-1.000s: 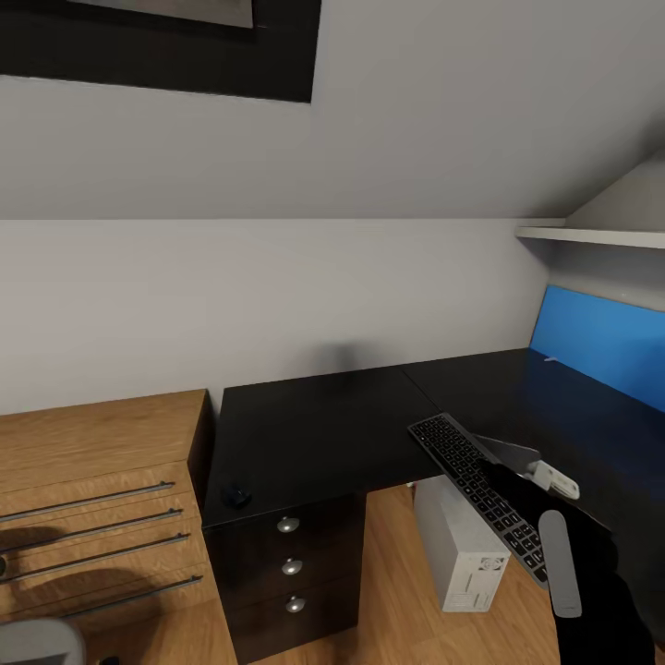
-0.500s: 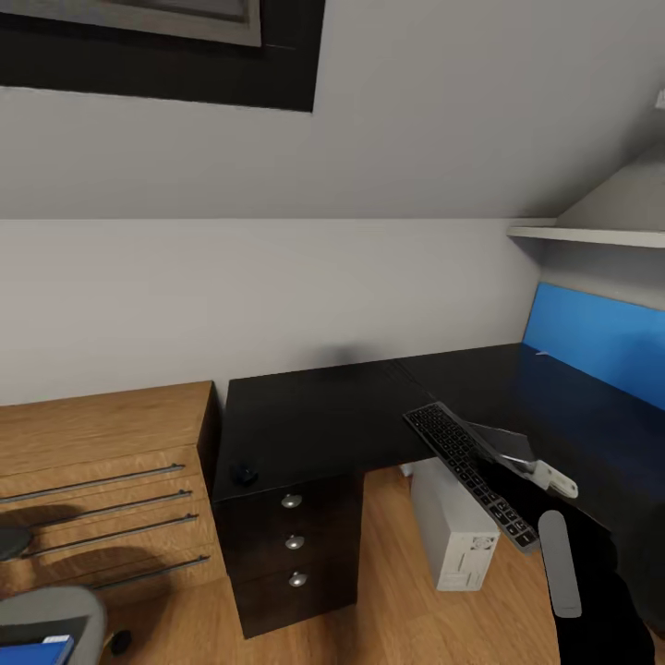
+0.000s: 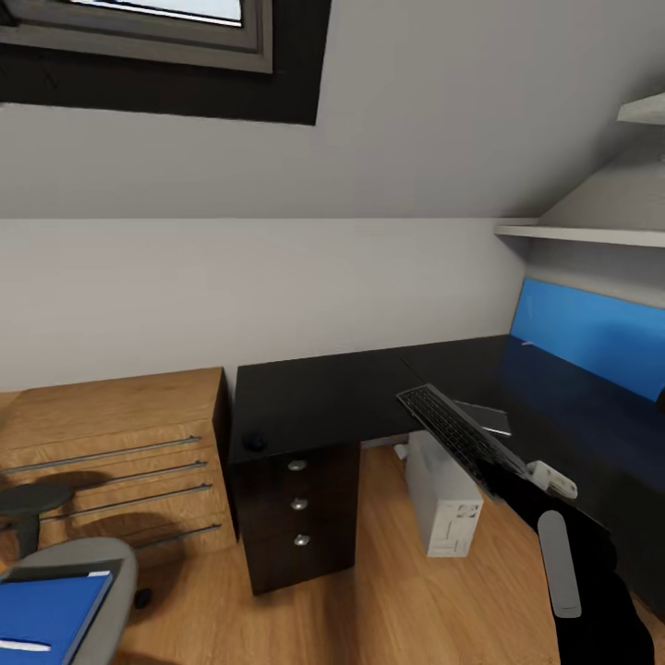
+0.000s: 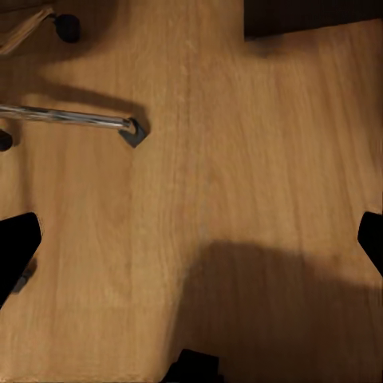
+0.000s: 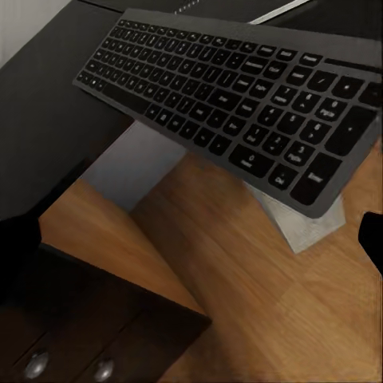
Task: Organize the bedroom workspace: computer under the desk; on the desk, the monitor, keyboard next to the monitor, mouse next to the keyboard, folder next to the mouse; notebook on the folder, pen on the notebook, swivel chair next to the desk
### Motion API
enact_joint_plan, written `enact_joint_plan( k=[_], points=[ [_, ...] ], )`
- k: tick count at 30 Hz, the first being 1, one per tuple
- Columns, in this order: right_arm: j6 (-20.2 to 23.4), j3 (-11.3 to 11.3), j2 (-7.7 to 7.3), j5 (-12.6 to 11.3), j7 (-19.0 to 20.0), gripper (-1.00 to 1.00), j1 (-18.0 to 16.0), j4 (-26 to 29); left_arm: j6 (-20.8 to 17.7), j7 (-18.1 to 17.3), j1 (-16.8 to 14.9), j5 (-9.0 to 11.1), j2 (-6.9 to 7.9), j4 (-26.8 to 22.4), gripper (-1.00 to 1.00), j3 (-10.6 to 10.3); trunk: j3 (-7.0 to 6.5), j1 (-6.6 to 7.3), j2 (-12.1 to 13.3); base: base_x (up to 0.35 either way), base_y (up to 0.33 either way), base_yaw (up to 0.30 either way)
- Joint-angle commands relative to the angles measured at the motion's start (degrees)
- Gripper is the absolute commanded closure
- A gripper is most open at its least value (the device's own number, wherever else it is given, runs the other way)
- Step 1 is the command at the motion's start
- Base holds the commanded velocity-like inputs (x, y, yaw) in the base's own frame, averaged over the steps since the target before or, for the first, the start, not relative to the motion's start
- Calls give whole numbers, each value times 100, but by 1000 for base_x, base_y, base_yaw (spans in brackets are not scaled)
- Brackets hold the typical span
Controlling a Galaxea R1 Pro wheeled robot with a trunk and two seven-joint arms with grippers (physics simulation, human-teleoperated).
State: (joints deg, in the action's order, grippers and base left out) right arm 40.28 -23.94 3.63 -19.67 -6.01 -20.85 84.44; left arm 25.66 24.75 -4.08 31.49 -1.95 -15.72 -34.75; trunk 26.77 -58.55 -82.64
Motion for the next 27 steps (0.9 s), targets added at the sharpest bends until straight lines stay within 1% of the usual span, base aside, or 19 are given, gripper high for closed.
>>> enact_joint_plan(
  k=[1, 4, 7, 10, 18, 20, 22, 23, 24, 26, 27],
  points=[
    [23, -5, 5, -62, -49, -100, -6, 2, 18, 38, -5, 33, 2, 1, -100, -49, 6, 4, -4, -332, 0, 0],
    [22, -6, 3, -60, -49, -100, -6, -6, 18, 38, -5, 33, 2, 1, -100, -49, 6, 4, -4, -293, 0, 0],
    [22, -6, 1, -57, -49, -100, -7, -12, 18, 43, -5, 36, 2, 2, -100, -49, 6, 4, -4, -153, 0, 0],
    [19, -6, 3, -55, -40, -100, -7, -41, 18, 54, -5, 38, 2, 0, -100, -49, 6, 4, -4, -57, 0, 0],
    [13, -40, -15, -70, 46, -100, -7, -341, 26, 76, -5, 11, -12, -22, -100, -77, 6, 4, -4, -13, 0, 0],
    [14, -71, -20, -87, 67, -100, -7, -360, 26, 80, -5, 14, -13, -24, -100, -83, 42, -40, -84, -2, 0, 0],
    [14, -148, -24, -195, 87, -100, -7, -388, 21, 85, -5, 21, -9, -28, -100, -85, 78, -84, -164, -1, 0, 0],
    [14, -208, -26, -326, 95, -100, -7, -450, 12, 87, -5, 27, -5, -36, -100, -81, 96, -106, -204, 0, 0, 0],
    [14, -231, -26, -402, 98, -100, -7, -503, 6, 88, -5, 30, -4, -40, -100, -80, 114, -128, -245, 0, 0, 0],
    [5, -285, -35, -735, 104, -100, -9, -883, -8, 93, -2, 76, 0, -84, -100, -77, 150, -172, -325, 0, 0, 0],
    [-107, -323, -123, -1180, 103, -100, -28, -1431, -160, 113, -4, 268, 14, -691, -100, -57, 168, -194, -365, 0, 0, 0]
  ],
)
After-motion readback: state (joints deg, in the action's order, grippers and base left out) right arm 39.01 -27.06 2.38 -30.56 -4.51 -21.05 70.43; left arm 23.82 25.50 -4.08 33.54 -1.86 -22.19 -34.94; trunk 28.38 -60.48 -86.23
